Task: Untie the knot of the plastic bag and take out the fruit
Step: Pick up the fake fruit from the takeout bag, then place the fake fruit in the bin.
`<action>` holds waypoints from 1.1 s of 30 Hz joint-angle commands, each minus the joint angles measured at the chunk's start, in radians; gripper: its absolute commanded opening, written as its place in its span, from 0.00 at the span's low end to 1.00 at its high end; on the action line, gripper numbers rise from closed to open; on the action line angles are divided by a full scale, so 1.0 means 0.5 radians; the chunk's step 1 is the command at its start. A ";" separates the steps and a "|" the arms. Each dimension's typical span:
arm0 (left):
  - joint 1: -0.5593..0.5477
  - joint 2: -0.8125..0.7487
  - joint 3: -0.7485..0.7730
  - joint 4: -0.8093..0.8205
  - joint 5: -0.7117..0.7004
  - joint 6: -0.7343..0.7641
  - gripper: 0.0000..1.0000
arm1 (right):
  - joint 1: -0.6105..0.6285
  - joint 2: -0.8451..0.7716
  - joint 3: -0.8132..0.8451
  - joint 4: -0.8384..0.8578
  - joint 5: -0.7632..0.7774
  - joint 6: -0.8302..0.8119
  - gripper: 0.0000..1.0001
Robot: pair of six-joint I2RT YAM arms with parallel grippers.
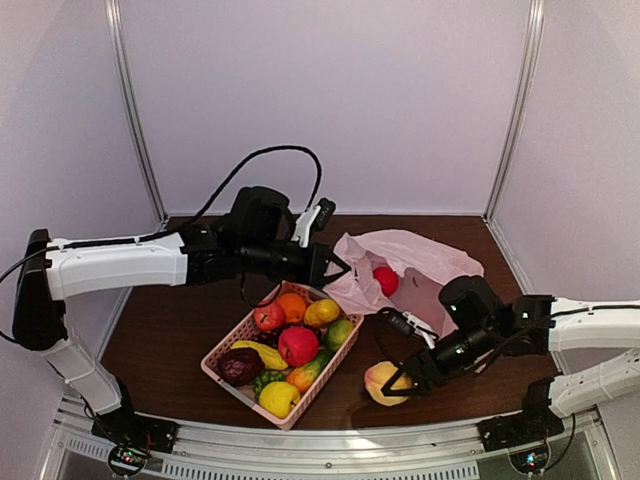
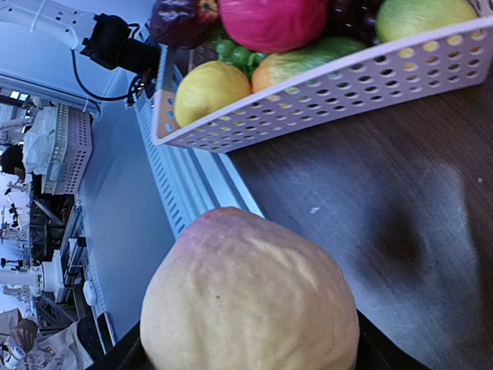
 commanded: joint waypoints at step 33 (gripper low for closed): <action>1.527 -0.860 -0.534 -0.729 0.249 0.853 0.97 | 0.895 1.104 1.456 -0.081 1.337 0.062 0.56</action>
